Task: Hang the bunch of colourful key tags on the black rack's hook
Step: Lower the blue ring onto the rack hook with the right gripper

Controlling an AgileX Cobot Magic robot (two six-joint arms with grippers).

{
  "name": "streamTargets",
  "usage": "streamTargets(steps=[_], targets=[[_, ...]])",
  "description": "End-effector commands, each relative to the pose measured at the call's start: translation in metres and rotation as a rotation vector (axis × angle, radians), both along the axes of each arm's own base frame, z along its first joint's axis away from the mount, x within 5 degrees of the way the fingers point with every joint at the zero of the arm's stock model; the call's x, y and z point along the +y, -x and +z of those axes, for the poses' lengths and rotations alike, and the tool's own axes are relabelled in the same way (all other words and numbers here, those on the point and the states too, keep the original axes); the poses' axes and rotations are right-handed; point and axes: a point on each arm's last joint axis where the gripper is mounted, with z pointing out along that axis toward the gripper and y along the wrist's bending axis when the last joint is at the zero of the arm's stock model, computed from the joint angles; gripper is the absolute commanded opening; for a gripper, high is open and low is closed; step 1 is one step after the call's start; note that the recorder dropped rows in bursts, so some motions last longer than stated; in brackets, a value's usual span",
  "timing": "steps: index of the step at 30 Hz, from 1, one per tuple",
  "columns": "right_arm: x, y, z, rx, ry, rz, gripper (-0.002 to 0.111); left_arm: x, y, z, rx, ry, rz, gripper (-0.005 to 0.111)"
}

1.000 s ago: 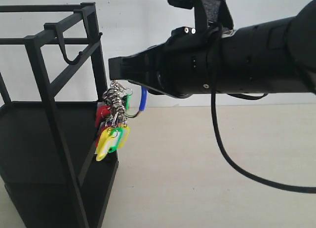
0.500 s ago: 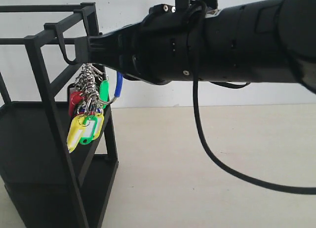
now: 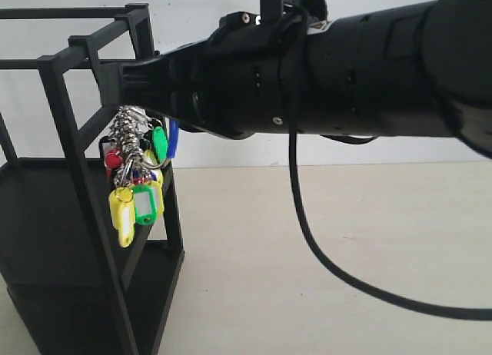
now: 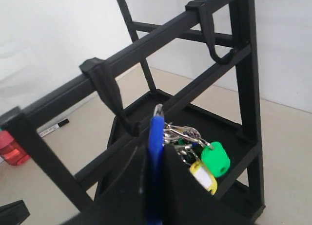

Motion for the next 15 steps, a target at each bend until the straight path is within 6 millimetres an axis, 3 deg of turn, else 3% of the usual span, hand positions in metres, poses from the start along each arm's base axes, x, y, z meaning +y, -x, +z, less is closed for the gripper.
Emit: streamTargets(steps=[1,15], targets=[[0.0035,0.0031,0.0083,-0.049,-0.027,-0.009,0.0,0.0002,-0.0001,-0.0002,-0.007,-0.008,0.0,0.004],[0.0042,0.0043,0.0069,-0.036,-0.017,0.005,0.0,0.0002,-0.0001,-0.0002,-0.007,-0.008,0.0,0.004]])
